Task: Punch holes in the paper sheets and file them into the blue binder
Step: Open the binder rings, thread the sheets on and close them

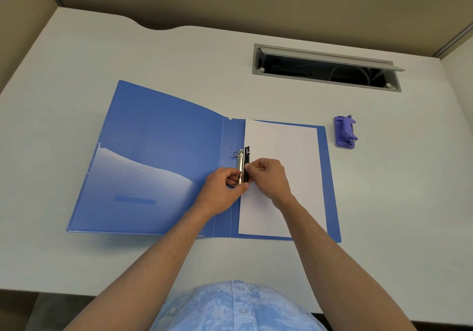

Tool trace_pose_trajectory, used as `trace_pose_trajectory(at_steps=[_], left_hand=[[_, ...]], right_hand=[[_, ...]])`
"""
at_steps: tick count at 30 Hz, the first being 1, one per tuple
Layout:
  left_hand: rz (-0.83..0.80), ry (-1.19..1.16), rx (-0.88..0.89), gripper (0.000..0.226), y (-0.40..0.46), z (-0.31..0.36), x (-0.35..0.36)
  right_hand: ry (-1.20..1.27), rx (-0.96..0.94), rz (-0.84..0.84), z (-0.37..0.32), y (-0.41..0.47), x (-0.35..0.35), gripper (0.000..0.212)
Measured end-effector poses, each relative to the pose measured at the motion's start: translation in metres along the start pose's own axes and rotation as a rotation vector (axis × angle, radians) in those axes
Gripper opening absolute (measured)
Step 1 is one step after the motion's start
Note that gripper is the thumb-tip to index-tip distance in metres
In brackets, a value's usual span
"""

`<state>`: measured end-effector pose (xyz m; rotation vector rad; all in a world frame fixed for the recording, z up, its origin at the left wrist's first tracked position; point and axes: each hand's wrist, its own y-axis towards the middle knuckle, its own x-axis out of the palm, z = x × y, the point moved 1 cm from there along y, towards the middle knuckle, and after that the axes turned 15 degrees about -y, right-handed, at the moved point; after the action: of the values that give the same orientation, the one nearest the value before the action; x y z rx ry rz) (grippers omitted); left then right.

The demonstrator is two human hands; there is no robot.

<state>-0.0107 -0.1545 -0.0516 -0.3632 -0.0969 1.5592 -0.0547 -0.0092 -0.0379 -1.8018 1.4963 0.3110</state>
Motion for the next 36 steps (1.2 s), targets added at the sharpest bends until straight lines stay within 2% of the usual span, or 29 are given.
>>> trace_pose_trajectory(at_steps=[19,29,36], left_hand=[[-0.076,-0.026,-0.012,0.046,0.002,-0.0039,-0.0043],[-0.06,-0.031,-0.011,0.039,0.0007,-0.0029,-0.0031],[-0.084,-0.052,-0.019,0.042,-0.0002,-0.0053,-0.0045]], right_hand=[[0.041,-0.049,-0.002,0.0056,-0.0008,0.0019,0.016],[0.029,-0.033,0.039,0.0047,-0.0013,0.0037,0.015],[0.021,-0.044,0.037,0.0039,-0.0015,0.002,0.011]])
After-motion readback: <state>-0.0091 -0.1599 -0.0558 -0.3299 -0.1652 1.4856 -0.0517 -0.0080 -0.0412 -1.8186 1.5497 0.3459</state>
